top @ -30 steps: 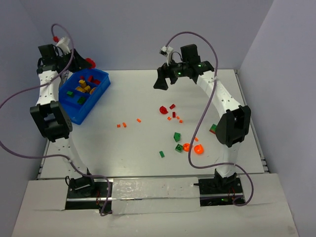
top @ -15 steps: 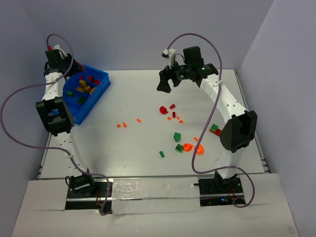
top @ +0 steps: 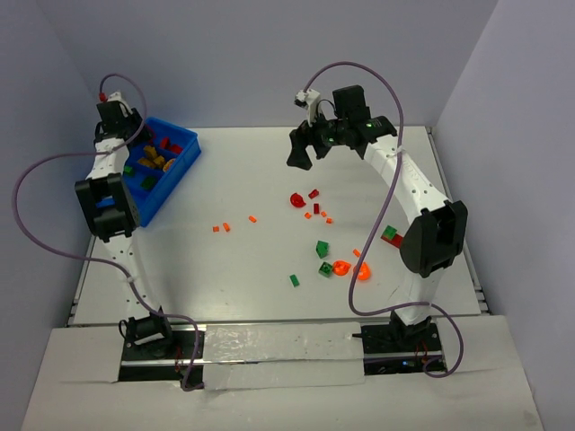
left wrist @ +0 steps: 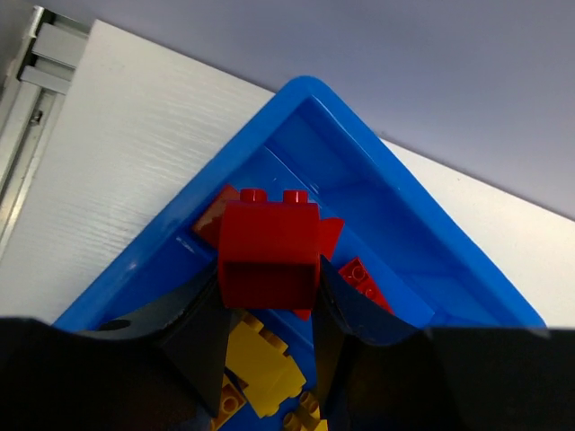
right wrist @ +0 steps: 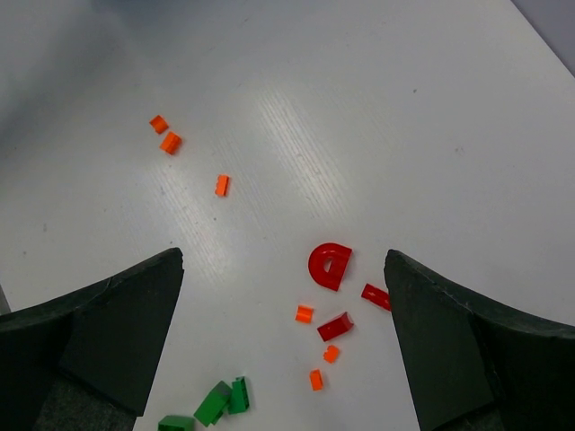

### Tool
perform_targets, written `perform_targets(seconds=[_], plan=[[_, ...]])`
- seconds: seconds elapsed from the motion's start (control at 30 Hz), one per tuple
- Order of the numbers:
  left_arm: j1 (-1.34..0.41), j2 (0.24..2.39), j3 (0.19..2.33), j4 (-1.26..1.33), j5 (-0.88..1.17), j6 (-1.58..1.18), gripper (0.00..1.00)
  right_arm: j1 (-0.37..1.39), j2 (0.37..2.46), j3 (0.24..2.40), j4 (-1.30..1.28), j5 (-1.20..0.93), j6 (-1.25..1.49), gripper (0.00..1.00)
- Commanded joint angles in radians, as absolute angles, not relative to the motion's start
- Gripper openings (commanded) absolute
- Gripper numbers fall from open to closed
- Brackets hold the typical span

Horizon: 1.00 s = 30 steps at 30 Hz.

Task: Sort the legos into containers by color

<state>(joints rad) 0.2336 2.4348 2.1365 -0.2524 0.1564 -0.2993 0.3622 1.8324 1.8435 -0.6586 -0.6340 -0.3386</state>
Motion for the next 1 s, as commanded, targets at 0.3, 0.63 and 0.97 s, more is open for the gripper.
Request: perform_targets(seconds=[0.3,0.63,0.97], plan=[[0.183,2.479,2.245,-0.143,0.081,-0.247,0.24,0.368,1.827,1.866,-0.652,-0.605,-0.353,1.00],[0.172,2.479,2.266,-0.140,0.006,-0.204,0.63,0.367,1.819,1.850,-0.652,-0.588,-0.359,1.00],[0.168,2.369,2.244,-0.134,0.086,-0.197,0.72,0.322,1.744,1.760,-0.686,-0.550,-0.387,1.00]])
